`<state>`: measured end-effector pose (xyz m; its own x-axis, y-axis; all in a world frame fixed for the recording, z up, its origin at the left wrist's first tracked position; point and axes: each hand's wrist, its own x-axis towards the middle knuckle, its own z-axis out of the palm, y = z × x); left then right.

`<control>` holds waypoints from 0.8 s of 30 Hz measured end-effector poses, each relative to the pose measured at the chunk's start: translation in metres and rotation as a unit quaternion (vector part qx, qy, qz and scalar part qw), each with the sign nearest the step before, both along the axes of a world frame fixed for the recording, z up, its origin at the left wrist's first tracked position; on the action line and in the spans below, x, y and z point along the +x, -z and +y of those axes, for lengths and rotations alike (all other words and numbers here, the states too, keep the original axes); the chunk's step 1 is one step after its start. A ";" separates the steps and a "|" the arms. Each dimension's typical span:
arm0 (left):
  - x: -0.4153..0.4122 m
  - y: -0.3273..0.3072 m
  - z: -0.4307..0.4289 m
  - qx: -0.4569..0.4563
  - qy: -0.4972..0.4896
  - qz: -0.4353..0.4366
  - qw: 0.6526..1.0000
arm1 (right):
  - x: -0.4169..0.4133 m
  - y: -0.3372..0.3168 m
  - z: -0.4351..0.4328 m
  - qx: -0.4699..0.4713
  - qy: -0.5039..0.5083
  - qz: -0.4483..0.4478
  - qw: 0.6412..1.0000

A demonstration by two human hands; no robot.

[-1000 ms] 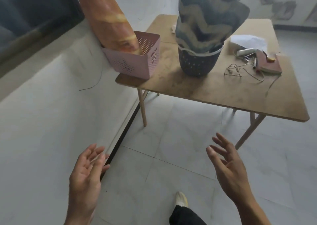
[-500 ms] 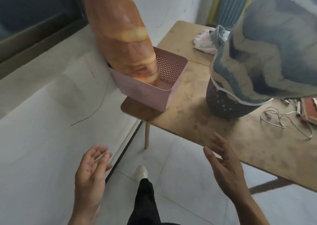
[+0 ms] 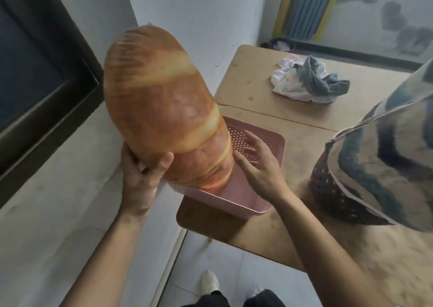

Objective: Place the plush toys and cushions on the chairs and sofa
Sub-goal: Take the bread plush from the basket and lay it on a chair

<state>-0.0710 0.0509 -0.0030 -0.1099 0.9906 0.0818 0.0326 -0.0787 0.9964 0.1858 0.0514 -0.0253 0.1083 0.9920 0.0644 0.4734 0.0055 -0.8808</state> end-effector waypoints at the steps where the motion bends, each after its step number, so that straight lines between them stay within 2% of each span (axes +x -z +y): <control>1: 0.001 0.003 0.010 0.000 0.005 -0.009 1.000 | -0.008 0.002 0.019 -0.005 -0.019 -0.004 1.000; 5: 0.005 0.012 0.024 -0.039 0.010 -0.044 0.998 | -0.031 0.021 0.070 -0.063 -0.109 0.046 0.991; 10: 0.018 -0.005 0.022 -0.018 0.008 -0.050 0.999 | -0.029 0.018 0.068 -0.034 -0.129 0.089 0.987; 14: 0.042 -0.052 0.022 0.053 0.047 0.005 0.998 | -0.006 -0.022 0.058 0.008 -0.080 0.195 0.977; 17: 0.065 -0.094 0.030 0.125 0.032 0.071 0.989 | 0.014 -0.063 0.052 0.020 -0.050 0.273 0.961; 21: 0.082 -0.131 0.051 0.227 0.013 0.198 0.954 | 0.033 -0.106 0.024 0.027 -0.032 0.333 0.942; 22: 0.086 -0.137 0.058 0.249 0.028 0.197 0.948 | 0.035 -0.113 0.014 0.044 -0.020 0.329 0.943; 24: 0.102 -0.152 0.064 0.272 0.076 0.144 0.949 | 0.039 -0.129 -0.010 0.083 0.020 0.318 0.944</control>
<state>0.0309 0.1148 0.1487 0.1349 0.7963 0.5896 0.2441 -0.6034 0.7591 0.2248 0.0410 0.1032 0.2151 0.9682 0.1274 -0.1483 0.1614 -0.9757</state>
